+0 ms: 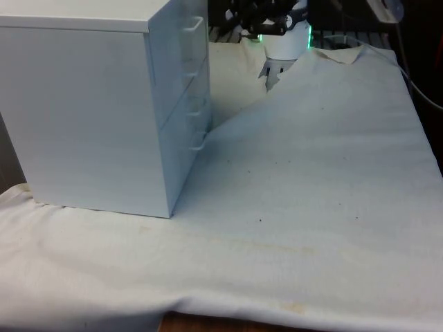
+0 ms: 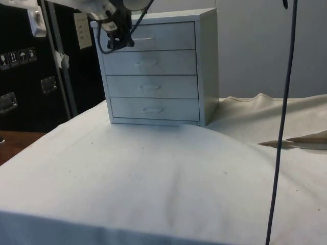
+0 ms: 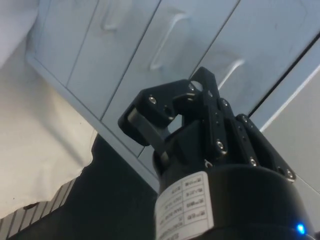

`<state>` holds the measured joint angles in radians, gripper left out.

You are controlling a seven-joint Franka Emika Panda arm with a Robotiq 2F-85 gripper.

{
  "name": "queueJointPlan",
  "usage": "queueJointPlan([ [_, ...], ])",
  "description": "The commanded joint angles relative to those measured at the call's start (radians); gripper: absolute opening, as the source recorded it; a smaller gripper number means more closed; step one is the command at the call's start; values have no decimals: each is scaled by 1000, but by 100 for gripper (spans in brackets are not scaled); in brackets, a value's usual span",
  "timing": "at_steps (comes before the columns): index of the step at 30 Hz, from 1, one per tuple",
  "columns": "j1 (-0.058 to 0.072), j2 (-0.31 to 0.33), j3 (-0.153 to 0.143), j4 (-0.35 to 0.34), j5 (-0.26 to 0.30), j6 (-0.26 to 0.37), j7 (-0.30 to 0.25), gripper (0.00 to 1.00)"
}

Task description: Open the drawer, then close it.

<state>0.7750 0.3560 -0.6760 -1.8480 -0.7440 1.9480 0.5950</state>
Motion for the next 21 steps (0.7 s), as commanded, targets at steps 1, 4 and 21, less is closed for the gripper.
queueJointPlan([
  [1,2,-6,5,2,12,-8,-4,0],
  [4,4,-10,14,8,20,-14,-1,0],
  [21,10,-39,40,39,59,-28,-5,0],
])
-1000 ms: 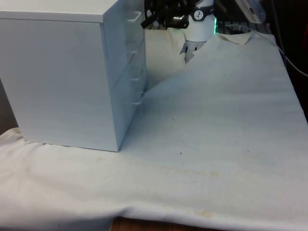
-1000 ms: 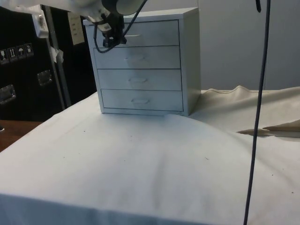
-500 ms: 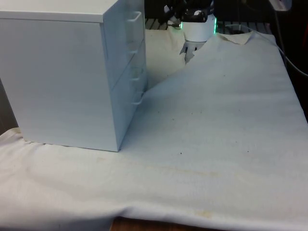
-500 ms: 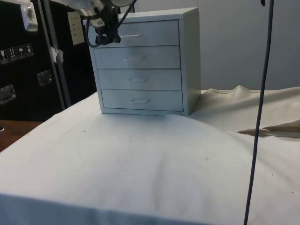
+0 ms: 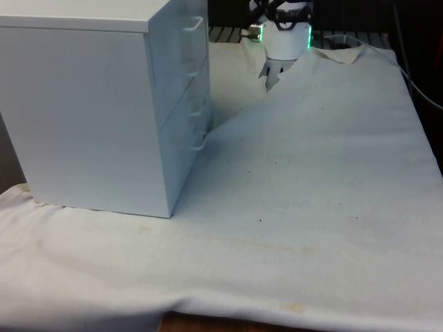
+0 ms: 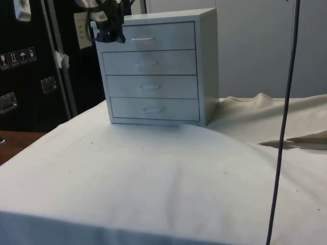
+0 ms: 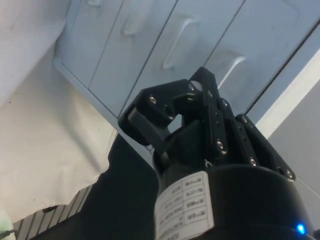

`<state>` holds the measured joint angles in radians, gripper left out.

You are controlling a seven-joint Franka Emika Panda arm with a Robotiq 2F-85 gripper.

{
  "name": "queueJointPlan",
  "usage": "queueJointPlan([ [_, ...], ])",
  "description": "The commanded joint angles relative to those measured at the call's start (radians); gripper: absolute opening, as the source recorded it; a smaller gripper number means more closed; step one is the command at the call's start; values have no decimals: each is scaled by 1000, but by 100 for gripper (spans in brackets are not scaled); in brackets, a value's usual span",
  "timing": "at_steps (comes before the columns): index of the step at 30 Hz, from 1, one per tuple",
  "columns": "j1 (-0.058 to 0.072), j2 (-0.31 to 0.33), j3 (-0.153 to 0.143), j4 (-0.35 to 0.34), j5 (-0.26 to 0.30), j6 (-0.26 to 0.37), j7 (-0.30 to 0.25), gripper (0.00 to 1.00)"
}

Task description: Open the drawer, then close it.

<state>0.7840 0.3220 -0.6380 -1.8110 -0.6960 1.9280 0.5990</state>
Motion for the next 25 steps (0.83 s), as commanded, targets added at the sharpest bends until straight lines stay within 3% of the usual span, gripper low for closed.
queueJointPlan([
  [1,1,-7,4,4,12,-11,-9,0],
  [8,1,-20,15,16,14,-23,-9,0],
  [9,1,-21,17,18,15,-25,-9,10],
  [15,3,-19,15,20,5,-20,-1,42],
  [16,2,-22,18,22,16,-27,-9,42],
  [19,2,-22,18,23,17,-28,-9,65],
  [25,3,-19,16,23,6,-21,-1,99],
])
